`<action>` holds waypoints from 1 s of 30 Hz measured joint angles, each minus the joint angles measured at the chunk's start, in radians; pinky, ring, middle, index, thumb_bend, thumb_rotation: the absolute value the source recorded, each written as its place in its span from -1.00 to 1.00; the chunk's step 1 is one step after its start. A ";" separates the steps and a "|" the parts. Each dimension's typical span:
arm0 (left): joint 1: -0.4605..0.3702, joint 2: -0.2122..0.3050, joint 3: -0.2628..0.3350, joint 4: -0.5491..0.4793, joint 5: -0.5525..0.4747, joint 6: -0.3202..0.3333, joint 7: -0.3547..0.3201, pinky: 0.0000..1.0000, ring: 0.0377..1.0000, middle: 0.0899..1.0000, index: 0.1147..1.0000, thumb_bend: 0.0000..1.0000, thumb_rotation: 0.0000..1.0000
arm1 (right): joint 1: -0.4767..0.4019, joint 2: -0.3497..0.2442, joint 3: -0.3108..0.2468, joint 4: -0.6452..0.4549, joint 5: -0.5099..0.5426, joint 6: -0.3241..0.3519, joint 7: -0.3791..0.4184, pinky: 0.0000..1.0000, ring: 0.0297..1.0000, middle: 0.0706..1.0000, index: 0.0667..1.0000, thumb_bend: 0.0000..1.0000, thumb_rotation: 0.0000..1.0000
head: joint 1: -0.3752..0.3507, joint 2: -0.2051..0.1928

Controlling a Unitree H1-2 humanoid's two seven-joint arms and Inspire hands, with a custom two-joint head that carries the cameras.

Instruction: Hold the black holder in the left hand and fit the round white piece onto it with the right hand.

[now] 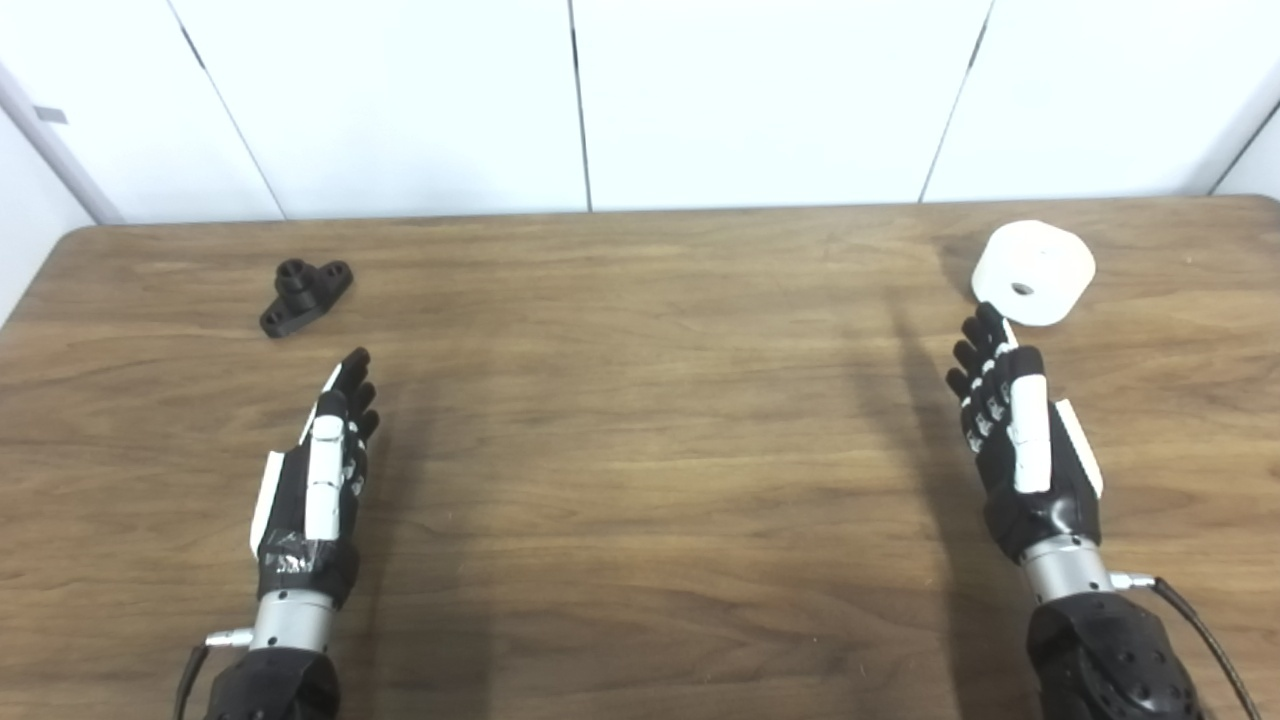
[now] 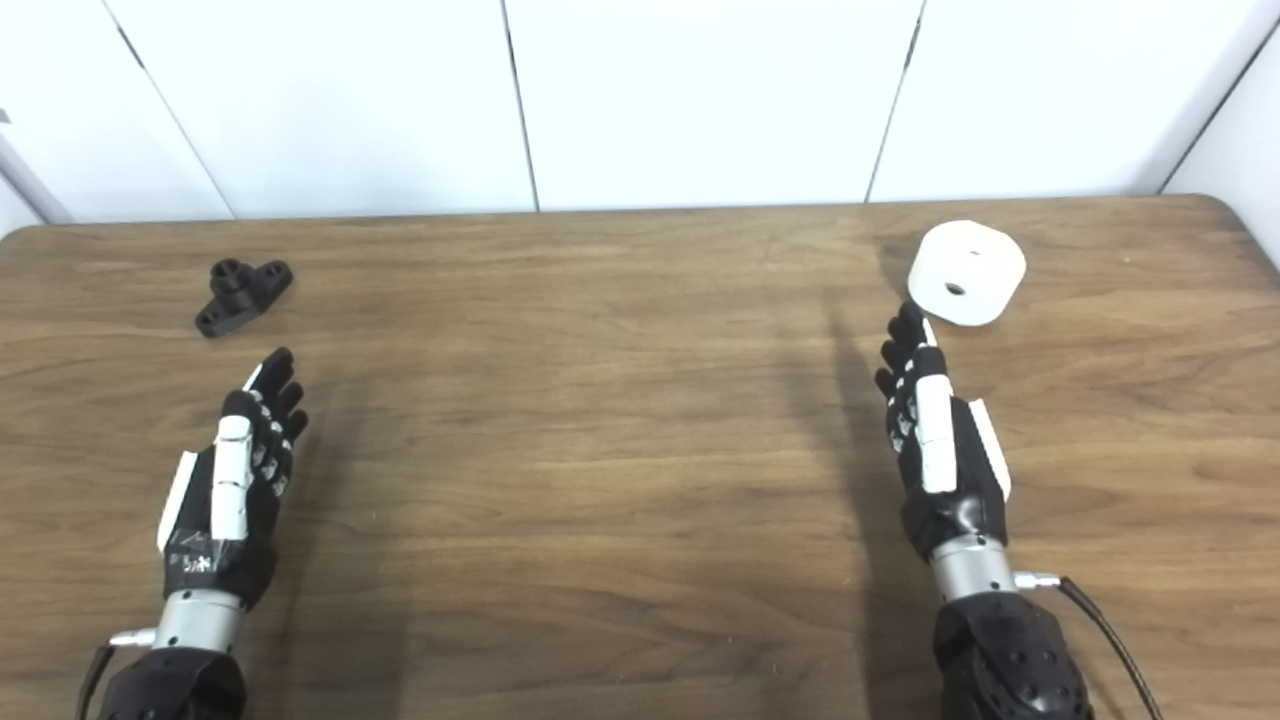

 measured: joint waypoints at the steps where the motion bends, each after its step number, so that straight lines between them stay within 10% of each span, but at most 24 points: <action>1: 0.000 0.000 0.000 0.000 0.000 0.000 0.000 1.00 1.00 1.00 0.91 -0.02 0.91 | 0.000 0.000 0.000 0.000 0.000 0.000 0.000 1.00 1.00 1.00 1.00 0.07 1.00 | 0.000 0.000; 11: 0.006 -0.003 -0.006 0.001 0.008 -0.006 0.001 1.00 1.00 1.00 0.92 -0.02 0.92 | 0.003 -0.004 -0.001 0.002 0.000 -0.004 0.002 1.00 1.00 1.00 1.00 0.08 1.00 | 0.054 -0.043; 30: 0.021 -0.053 -0.050 0.073 0.052 -0.128 0.004 1.00 1.00 1.00 0.95 -0.24 0.90 | 0.026 -0.043 -0.020 0.111 0.035 -0.130 0.060 1.00 1.00 1.00 1.00 0.03 1.00 | 0.227 -0.241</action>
